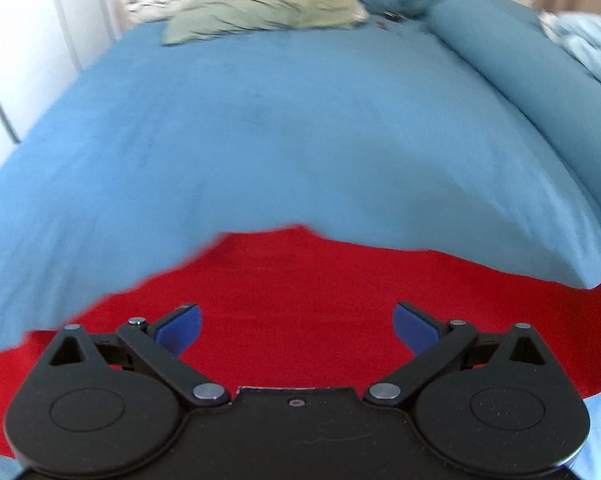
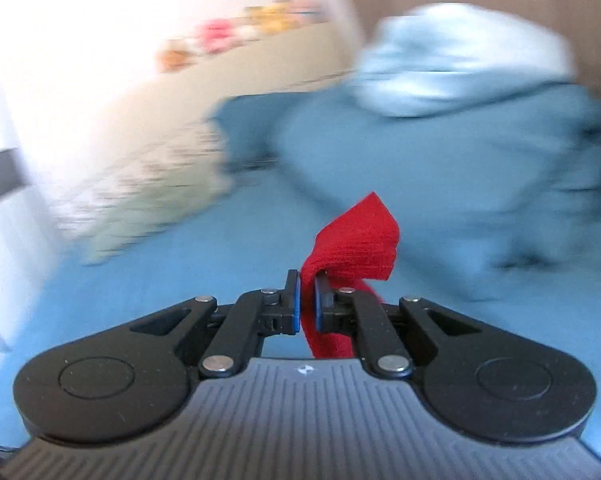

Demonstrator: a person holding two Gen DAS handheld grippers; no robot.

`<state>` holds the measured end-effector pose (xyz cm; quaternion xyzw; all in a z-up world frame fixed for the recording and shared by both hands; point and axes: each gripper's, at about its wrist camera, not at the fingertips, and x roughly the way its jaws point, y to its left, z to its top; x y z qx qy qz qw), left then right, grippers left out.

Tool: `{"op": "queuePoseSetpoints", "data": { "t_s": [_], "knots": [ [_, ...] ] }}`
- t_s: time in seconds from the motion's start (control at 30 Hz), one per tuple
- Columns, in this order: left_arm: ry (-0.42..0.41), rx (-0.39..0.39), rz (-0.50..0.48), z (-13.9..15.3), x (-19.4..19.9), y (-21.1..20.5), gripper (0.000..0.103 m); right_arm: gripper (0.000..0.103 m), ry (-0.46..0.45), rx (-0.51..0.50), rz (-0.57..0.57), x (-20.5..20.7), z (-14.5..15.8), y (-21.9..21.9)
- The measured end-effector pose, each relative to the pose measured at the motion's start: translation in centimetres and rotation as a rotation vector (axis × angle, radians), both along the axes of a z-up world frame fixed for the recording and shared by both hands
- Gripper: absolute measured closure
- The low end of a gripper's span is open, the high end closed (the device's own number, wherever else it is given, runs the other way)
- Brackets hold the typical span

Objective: Fold small clothes

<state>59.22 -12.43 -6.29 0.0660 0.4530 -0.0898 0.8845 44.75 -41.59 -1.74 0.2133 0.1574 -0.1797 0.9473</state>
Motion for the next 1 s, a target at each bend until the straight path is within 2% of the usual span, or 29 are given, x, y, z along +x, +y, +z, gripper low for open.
{"op": "queuePoseSetpoints", "data": {
  "t_s": [0.07, 0.17, 0.3, 0.47, 0.53, 0.63, 0.67, 0.7, 0.8, 1.0],
  "knots": [
    [-0.022, 0.000, 0.036, 0.3, 0.2, 3.6, 0.000, 0.081, -0.019, 0.024, 0.115, 2.6, 0.4, 4.6],
    [-0.045, 0.011, 0.101, -0.4, 0.3, 8.9, 0.000, 0.081, -0.007, 0.026, 0.300, 5.9, -1.4, 12.6],
    [-0.094, 0.008, 0.182, -2.4, -0.8, 14.8, 0.000, 0.081, 0.118, -0.020, 0.467, 8.4, -7.6, 22.8],
    [-0.042, -0.045, 0.253, -5.4, -2.4, 18.7, 0.000, 0.081, 0.282, -0.172, 0.616, 8.2, -15.6, 30.9],
    [-0.014, -0.083, 0.265, -5.9, -2.6, 19.3, 0.000, 0.081, 0.311, -0.216, 0.645, 7.6, -17.6, 32.3],
    [0.006, -0.135, 0.261, -6.2, -2.9, 19.5, 0.000, 0.077, 0.328, -0.258, 0.677, 7.0, -18.9, 33.3],
    [0.010, -0.149, 0.252, -6.1, -2.9, 19.3, 0.000, 0.070, 0.324, -0.275, 0.683, 6.8, -18.9, 33.5],
    [0.014, -0.160, 0.244, -6.1, -2.8, 18.9, 0.000, 0.054, 0.315, -0.287, 0.698, 6.1, -18.7, 33.6],
    [0.026, -0.197, 0.209, -6.1, -2.5, 17.6, 0.000, 0.025, 0.272, -0.325, 0.703, 5.2, -17.6, 32.1],
    [0.071, -0.254, 0.092, -6.8, -2.0, 12.2, 0.003, 0.016, 0.290, -0.401, 0.611, 2.2, -14.5, 26.4]
  ]
}}
